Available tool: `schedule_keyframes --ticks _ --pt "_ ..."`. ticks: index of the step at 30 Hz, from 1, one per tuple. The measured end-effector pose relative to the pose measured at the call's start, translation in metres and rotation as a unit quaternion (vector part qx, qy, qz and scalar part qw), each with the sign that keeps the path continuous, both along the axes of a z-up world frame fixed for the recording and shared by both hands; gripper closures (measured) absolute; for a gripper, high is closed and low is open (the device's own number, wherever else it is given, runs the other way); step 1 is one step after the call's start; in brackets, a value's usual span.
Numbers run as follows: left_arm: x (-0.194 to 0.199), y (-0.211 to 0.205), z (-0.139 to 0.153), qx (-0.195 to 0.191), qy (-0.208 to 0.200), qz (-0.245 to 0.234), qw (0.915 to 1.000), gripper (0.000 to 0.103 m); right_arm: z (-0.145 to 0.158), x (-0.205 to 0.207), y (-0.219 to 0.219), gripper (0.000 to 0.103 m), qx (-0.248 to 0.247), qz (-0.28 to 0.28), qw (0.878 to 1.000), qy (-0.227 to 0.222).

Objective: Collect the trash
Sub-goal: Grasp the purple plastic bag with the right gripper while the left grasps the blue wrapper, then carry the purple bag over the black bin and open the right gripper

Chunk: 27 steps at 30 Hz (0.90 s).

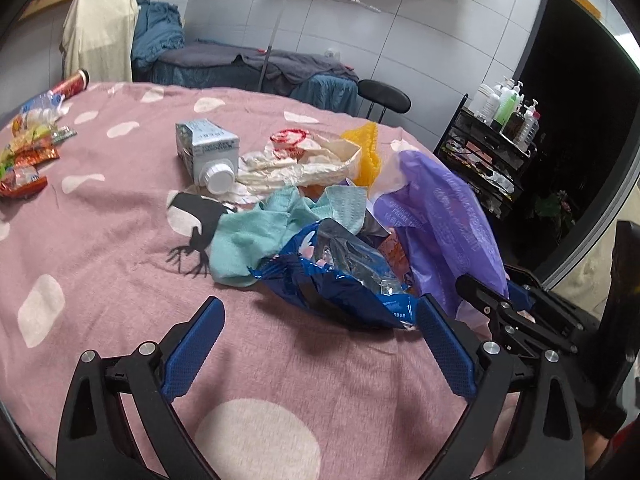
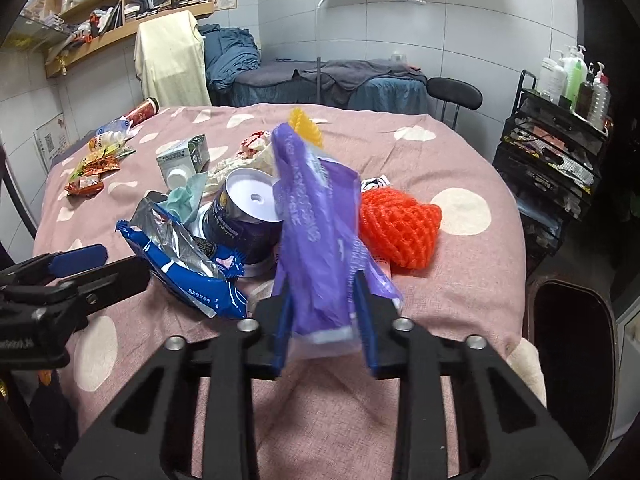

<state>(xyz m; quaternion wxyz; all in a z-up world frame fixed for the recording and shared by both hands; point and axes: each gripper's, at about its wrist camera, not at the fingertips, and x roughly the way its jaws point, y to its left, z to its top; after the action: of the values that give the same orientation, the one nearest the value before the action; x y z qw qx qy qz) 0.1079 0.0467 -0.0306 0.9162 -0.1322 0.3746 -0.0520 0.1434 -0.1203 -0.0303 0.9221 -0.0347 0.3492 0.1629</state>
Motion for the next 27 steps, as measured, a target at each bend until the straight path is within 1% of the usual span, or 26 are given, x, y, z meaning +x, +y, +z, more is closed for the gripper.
schedule_keyframes --ticks 4,5,9,10,11,12,13,14,16,20,27 --pt "0.011 -0.004 -0.008 -0.021 0.028 -0.002 0.9994 0.018 0.003 -0.005 -0.003 0.083 0.004 -0.004 1.0 -0.012" --pt "0.014 -0.004 -0.009 -0.027 0.035 -0.002 0.999 0.022 0.004 -0.006 -0.003 0.084 0.003 -0.005 1.0 -0.016" --pt "0.021 -0.006 -0.013 -0.044 0.054 0.003 0.9976 0.031 0.01 -0.016 -0.006 0.085 -0.002 -0.01 0.999 -0.037" --pt "0.023 -0.008 -0.015 -0.044 0.059 0.005 0.9973 0.037 0.011 -0.017 -0.006 0.085 -0.002 -0.011 0.999 -0.04" --pt "0.025 -0.009 -0.016 -0.043 0.065 0.007 0.9969 0.045 0.012 -0.02 -0.007 0.085 -0.001 -0.013 0.999 -0.043" --pt "0.027 -0.009 -0.018 -0.043 0.071 0.01 0.9965 0.049 0.014 -0.023 -0.008 0.085 0.0 -0.013 0.999 -0.049" --pt "0.028 -0.009 -0.019 -0.043 0.072 0.013 0.9964 0.059 0.016 -0.025 -0.009 0.085 -0.001 -0.013 0.999 -0.053" --pt "0.027 -0.009 -0.02 -0.041 0.072 0.017 0.9964 0.073 0.017 -0.027 -0.01 0.085 -0.001 -0.013 0.998 -0.058" --pt "0.027 -0.008 -0.022 -0.039 0.074 0.021 0.9963 0.086 0.02 -0.032 -0.012 0.085 -0.003 -0.015 0.997 -0.07" --pt "0.022 -0.006 -0.02 -0.041 0.06 0.023 0.9971 0.093 0.022 -0.039 -0.019 0.085 0.007 -0.02 0.997 -0.076" --pt "-0.001 -0.006 -0.008 -0.034 0.014 0.025 0.999 0.094 0.025 -0.054 -0.031 0.085 0.02 -0.029 0.995 -0.092"
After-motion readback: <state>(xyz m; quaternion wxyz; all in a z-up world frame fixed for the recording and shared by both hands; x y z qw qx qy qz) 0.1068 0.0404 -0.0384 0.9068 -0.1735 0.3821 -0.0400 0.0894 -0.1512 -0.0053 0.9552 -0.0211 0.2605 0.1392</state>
